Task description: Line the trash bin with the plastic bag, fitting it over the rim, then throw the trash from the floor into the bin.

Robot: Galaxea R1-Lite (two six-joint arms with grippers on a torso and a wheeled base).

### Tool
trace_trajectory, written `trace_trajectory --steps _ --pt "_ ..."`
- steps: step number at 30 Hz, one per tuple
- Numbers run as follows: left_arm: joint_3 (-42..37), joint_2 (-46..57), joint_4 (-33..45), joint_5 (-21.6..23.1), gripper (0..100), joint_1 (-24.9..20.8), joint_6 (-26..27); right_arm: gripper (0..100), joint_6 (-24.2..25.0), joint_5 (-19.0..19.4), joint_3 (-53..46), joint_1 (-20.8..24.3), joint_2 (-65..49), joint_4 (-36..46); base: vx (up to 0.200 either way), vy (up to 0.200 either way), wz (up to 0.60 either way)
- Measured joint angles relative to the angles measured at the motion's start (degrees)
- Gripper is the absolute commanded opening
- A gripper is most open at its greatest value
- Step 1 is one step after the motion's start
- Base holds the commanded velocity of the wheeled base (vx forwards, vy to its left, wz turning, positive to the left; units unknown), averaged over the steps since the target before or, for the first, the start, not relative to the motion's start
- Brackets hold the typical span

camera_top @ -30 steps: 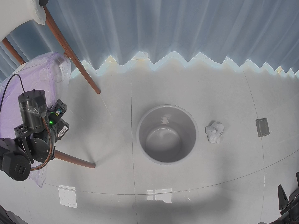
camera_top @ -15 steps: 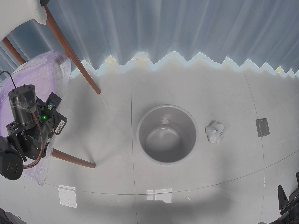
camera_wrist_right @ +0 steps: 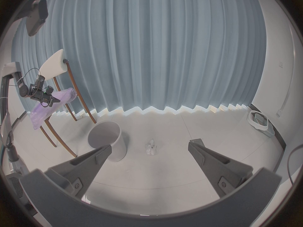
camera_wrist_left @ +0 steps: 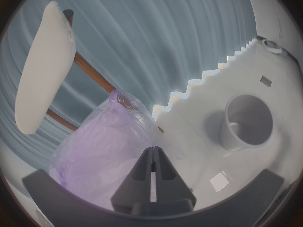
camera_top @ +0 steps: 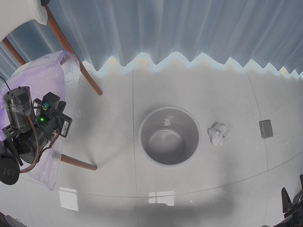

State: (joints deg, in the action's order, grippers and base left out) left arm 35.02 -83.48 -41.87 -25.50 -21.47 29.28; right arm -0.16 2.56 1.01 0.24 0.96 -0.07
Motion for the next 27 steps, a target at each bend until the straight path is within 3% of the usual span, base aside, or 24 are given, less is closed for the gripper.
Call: trace_trajectory --steps 15,21,27 --pt "-2.2 8.0 11.1 14.0 0 0.5 -18.2 100 0.0 0.0 0.0 0.0 0.0 0.0 0.000 0.000 0.00" --pt "-2.4 11.8 12.3 20.6 0 1.4 -23.0 100 0.0 0.0 0.0 0.0 0.0 0.0 0.000 0.000 0.00" --pt "-3.2 14.9 12.5 24.1 0 5.4 -25.2 100 0.0 0.0 0.0 0.0 0.0 0.0 0.000 0.000 0.00"
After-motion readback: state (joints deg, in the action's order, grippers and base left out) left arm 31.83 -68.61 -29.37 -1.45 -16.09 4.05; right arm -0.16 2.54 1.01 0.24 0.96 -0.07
